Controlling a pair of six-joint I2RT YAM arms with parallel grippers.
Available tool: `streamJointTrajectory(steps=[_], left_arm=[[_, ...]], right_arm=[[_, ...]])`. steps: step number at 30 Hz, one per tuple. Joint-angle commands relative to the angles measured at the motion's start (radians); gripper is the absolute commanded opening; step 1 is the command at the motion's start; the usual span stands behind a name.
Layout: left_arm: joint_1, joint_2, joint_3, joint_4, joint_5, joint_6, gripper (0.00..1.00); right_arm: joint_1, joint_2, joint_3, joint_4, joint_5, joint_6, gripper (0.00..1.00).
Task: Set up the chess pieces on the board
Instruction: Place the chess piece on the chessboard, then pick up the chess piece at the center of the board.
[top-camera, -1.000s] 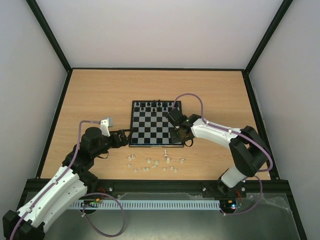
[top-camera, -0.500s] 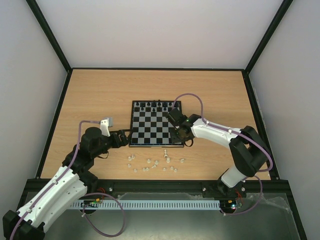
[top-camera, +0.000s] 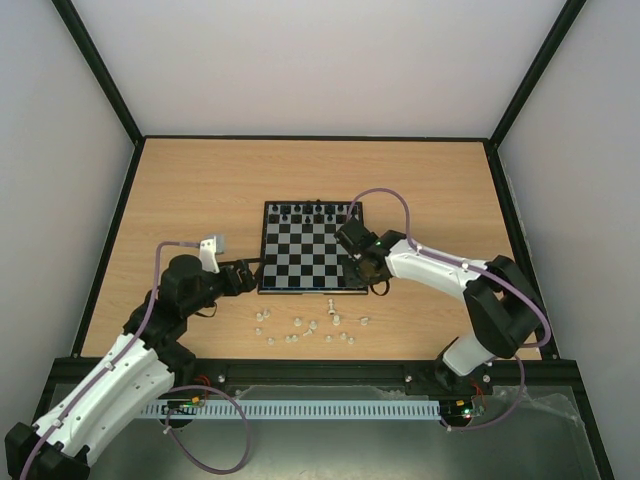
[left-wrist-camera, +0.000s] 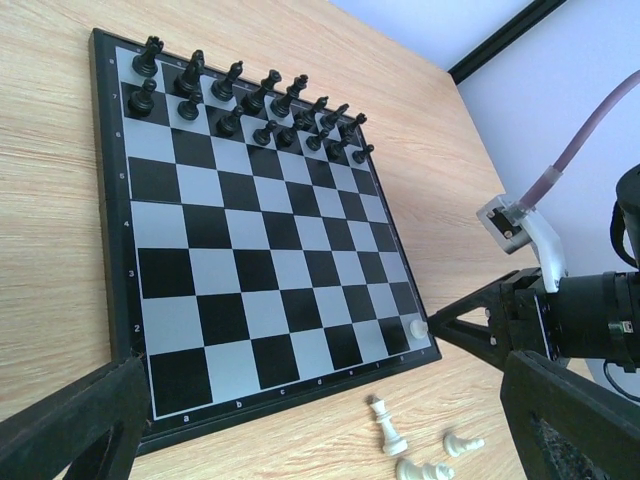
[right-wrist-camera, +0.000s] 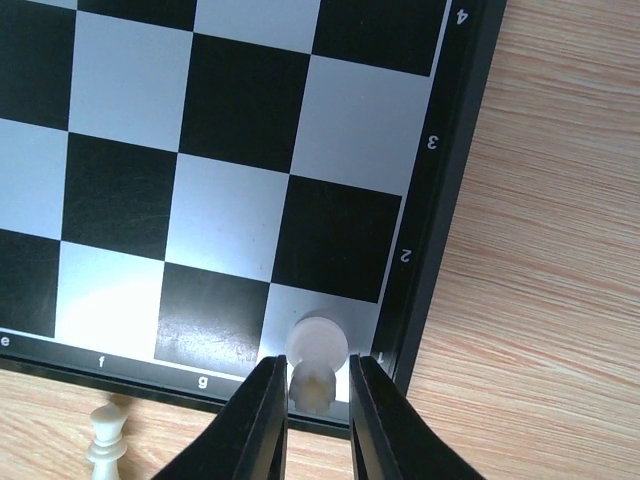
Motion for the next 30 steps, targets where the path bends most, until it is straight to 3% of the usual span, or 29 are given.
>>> streamJointTrajectory(steps=[1, 9, 15, 24, 30], left_arm=[[-0.004, -0.01, 0.011, -0.003, -0.002, -0.008, 0.99], [-0.004, -0.007, 0.03, -0.013, -0.006, -0.003, 0.99], [-0.005, 0.007, 0.035, -0.012, -0.01, 0.0, 0.99], [-0.005, 0.025, 0.034, 0.014, 0.003, 0.002, 0.99], [-0.005, 0.04, 0.028, 0.026, 0.015, 0.007, 0.99]], right_arm=[[-0.003, -0.058, -0.014, -0.043, -0.011, -0.008, 0.2], [-0.003, -0.273, -0.02, -0.093, -0.016, 0.002, 0.41], [0.024, -0.39, -0.105, -0.162, -0.051, 0.095, 0.44], [0.14, -0.355, -0.143, -0.196, -0.025, 0.225, 0.46], [0.18, -0.346, -0.245, -0.151, -0.032, 0.284, 0.41]])
